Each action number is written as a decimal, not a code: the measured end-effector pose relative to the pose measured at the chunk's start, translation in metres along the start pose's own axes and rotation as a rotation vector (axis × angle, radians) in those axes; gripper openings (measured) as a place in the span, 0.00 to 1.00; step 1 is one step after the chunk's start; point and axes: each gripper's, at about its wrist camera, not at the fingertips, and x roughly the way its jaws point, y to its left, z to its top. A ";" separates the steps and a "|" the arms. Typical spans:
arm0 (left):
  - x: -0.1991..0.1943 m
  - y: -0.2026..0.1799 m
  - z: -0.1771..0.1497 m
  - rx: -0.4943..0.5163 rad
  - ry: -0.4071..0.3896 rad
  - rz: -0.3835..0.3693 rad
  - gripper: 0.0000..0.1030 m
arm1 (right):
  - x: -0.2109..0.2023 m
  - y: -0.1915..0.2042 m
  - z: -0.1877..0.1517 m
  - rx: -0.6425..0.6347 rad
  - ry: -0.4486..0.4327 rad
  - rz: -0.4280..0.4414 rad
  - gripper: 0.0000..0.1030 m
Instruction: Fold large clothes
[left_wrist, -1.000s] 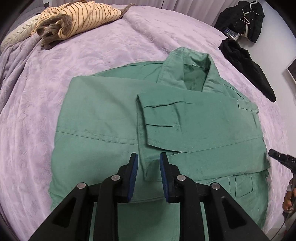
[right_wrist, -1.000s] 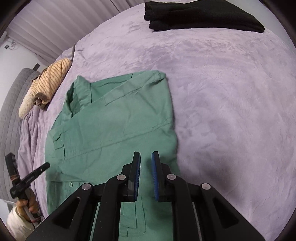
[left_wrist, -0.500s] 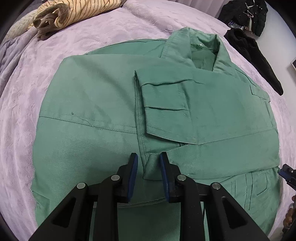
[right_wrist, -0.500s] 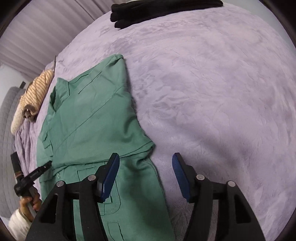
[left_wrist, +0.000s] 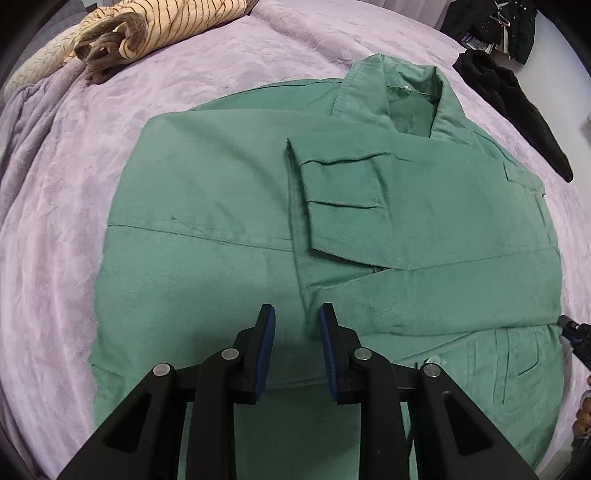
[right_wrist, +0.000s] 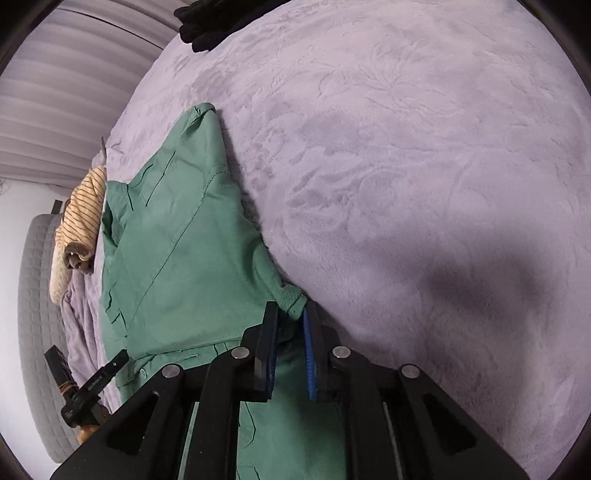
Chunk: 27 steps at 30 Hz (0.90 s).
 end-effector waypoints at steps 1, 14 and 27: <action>-0.004 0.003 -0.004 0.003 0.005 0.018 0.26 | -0.006 -0.001 -0.001 0.011 0.000 -0.029 0.16; -0.066 0.031 -0.067 -0.045 0.061 0.157 0.69 | -0.052 0.058 -0.059 -0.142 0.036 -0.074 0.61; -0.110 0.042 -0.097 -0.096 0.088 0.222 0.99 | -0.071 0.135 -0.104 -0.306 0.021 -0.064 1.00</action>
